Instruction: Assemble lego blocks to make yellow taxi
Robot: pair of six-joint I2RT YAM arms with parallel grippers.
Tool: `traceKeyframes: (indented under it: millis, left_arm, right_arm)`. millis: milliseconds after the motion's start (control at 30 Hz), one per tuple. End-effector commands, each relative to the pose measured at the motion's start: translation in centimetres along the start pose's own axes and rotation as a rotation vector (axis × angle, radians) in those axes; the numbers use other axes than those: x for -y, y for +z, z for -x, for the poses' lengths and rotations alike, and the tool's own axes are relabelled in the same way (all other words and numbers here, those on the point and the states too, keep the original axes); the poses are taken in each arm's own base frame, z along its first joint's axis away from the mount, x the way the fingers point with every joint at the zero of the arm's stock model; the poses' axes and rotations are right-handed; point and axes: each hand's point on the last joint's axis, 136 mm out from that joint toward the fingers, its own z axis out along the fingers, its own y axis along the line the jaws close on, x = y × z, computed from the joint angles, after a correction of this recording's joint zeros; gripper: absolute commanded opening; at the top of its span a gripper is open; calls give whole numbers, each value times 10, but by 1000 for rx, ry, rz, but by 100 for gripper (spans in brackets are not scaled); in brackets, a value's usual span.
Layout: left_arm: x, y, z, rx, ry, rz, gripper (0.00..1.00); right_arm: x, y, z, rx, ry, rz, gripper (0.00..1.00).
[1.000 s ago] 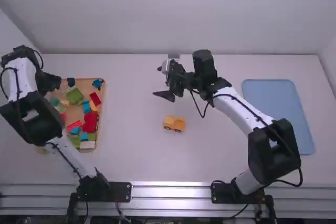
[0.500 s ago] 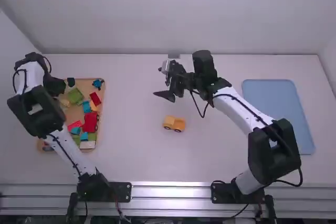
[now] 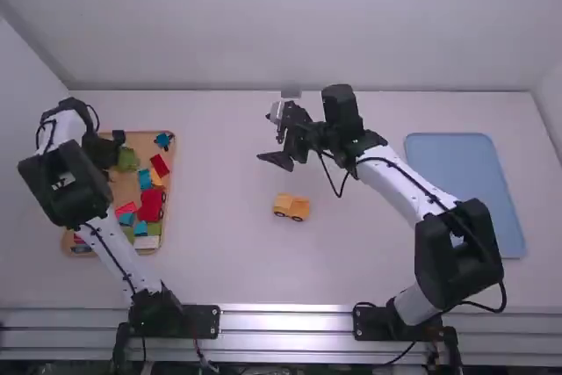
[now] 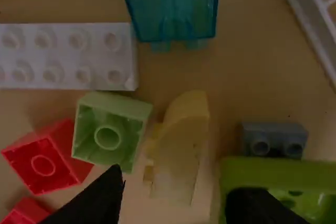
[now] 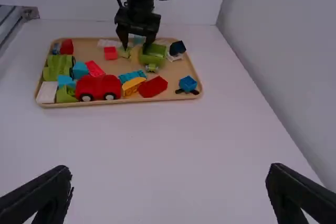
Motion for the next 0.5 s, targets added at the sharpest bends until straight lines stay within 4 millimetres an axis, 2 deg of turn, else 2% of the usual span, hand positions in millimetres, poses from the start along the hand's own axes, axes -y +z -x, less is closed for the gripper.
traceKeyframes:
  millis: [0, 167, 267, 333, 400, 467]
  left_arm:
    - [-3, 8, -5, -7, -2, 18, 51]
    - [3, 1, 0, 2, -1, -2, 52]
    - [5, -25, 5, -20, -12, -26, 53]
    - [5, -34, 9, -15, -16, -29, 54]
    - [6, -64, 19, 19, 4, -34, 56]
    - [6, -78, 22, 33, 34, -33, 58]
  right_arm:
    - [6, 0, 7, 11, -11, -6, 99]
    - [6, 0, 8, 12, -17, -7, 99]
    - [6, 0, 8, 13, -28, -8, 99]
    - [6, 0, 8, 13, -29, -7, 99]
    - [6, 0, 8, 14, -29, -7, 99]
    - [6, 0, 8, 12, -27, -7, 99]
